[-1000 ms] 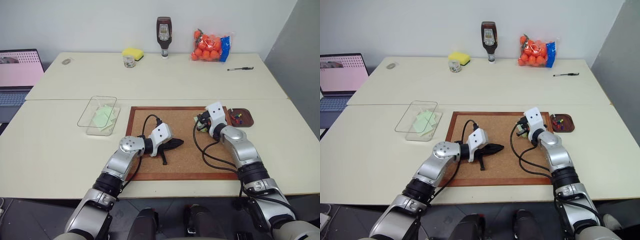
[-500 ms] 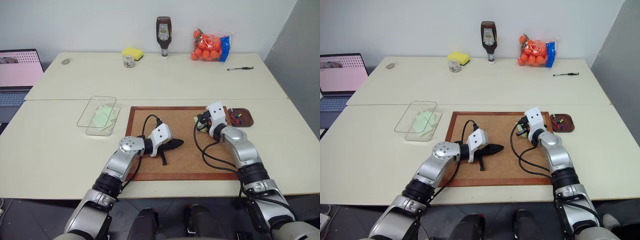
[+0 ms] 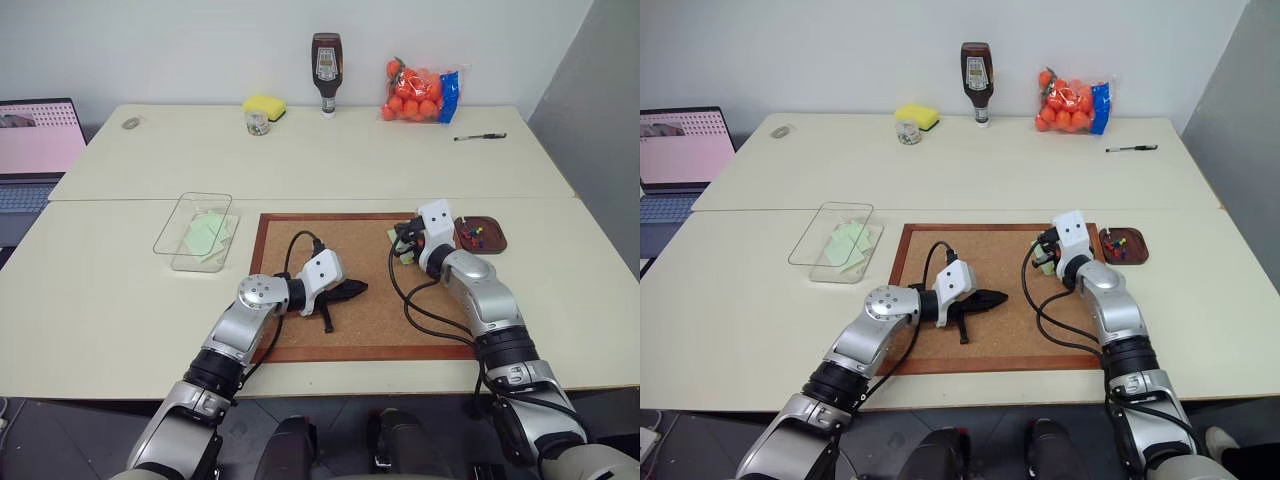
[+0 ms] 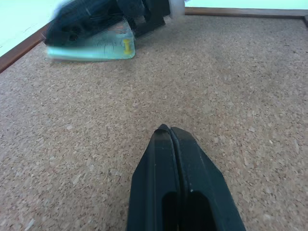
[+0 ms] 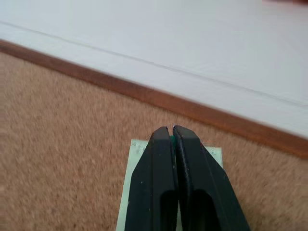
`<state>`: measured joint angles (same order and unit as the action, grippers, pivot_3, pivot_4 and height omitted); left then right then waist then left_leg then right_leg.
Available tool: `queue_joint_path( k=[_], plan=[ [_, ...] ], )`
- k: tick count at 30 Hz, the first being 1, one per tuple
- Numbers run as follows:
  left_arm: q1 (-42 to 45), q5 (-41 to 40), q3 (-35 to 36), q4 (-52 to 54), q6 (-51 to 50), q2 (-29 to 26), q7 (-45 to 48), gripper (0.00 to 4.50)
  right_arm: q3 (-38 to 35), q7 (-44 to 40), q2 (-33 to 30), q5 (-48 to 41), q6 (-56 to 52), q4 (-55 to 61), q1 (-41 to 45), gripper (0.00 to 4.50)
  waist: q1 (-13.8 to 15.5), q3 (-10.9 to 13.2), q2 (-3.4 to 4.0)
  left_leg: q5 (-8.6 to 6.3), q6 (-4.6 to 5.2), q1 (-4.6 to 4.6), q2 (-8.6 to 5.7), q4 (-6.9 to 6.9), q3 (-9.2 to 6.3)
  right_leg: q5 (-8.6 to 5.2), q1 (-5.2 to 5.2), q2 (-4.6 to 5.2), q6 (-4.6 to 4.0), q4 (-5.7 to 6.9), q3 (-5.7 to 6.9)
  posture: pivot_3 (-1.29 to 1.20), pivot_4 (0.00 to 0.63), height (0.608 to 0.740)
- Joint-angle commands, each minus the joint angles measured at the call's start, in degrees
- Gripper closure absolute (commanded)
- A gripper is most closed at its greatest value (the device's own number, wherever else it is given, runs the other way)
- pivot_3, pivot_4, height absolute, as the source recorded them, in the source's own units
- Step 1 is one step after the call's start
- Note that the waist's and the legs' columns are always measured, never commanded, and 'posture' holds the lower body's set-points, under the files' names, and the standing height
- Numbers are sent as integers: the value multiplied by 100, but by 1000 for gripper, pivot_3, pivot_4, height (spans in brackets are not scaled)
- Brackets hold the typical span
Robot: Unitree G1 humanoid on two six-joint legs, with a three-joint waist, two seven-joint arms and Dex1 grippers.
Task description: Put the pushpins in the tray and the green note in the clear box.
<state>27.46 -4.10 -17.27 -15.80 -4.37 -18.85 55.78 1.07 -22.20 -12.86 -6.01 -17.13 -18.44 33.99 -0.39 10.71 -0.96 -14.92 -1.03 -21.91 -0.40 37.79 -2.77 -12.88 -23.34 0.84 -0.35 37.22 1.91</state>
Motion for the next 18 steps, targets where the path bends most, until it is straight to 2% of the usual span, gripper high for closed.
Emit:
queue_joint_path(
  k=[1,12,18],
  plan=[
    [-208,135,-268,-42,-139,-41,165,4500,-160,35,11,-138,19,398,112,4468,1,0,0,0,0,0,0,0,0,0,0,0,0,0,0,0,150,740],
    [-196,137,-293,-43,-147,-24,167,4500,-271,151,-25,-177,3,607,127,4468,6,0,0,0,0,-2,-1,-2,0,0,0,0,0,-4,1,0,150,740],
    [-209,130,-295,-26,-155,-17,151,4500,-703,233,-443,-358,-448,1725,-73,4468,13,0,1,-1,1,-6,-1,-2,-2,0,-1,1,0,-7,2,0,150,740]
  ],
)
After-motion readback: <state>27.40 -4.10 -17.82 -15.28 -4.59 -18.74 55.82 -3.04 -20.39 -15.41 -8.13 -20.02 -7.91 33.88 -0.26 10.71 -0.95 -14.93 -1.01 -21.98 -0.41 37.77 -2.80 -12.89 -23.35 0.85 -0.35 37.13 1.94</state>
